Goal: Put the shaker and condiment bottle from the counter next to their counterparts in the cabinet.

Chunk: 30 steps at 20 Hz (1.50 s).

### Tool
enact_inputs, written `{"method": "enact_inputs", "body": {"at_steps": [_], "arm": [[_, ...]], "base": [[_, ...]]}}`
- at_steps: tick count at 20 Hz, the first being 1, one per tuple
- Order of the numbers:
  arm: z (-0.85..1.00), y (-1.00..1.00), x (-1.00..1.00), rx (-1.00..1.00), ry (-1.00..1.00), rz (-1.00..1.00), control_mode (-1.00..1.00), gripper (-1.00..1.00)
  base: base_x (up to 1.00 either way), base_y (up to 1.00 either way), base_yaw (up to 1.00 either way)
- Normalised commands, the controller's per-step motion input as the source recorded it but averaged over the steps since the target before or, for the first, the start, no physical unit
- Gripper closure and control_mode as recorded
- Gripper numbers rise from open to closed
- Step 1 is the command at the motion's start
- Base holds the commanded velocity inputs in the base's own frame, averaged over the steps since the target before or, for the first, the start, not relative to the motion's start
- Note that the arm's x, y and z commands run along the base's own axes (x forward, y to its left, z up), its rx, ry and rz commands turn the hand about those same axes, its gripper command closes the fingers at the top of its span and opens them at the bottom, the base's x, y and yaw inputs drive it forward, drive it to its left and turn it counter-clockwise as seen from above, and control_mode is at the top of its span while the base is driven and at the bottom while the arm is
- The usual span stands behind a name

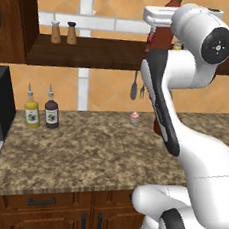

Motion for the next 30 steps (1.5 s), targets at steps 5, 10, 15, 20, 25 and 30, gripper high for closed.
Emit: {"method": "enact_inputs", "body": {"at_steps": [5,10,15,20,25,30], "arm": [[0.0,-0.01,0.36,0.05,0.0,0.01,-1.0,1.0],[0.0,-0.05,0.38,0.01,-0.05,0.07,-1.0,1.0],[0.0,-0.03,0.36,0.0,-0.1,0.09,-1.0,1.0],[0.14,0.0,0.32,0.0,-0.06,0.06,-1.0,1.0],[0.43,-0.04,0.4,-0.07,0.07,0.0,-1.0,1.0],[0.25,0.1,0.51,-0.07,0.2,0.0,-1.0,1.0]], "base": [[0.0,0.0,0.0],[0.0,0.0,0.0],[0.0,0.0,0.0],[0.0,0.0,0.0],[0.0,0.0,0.0],[0.0,0.0,0.0]]}}
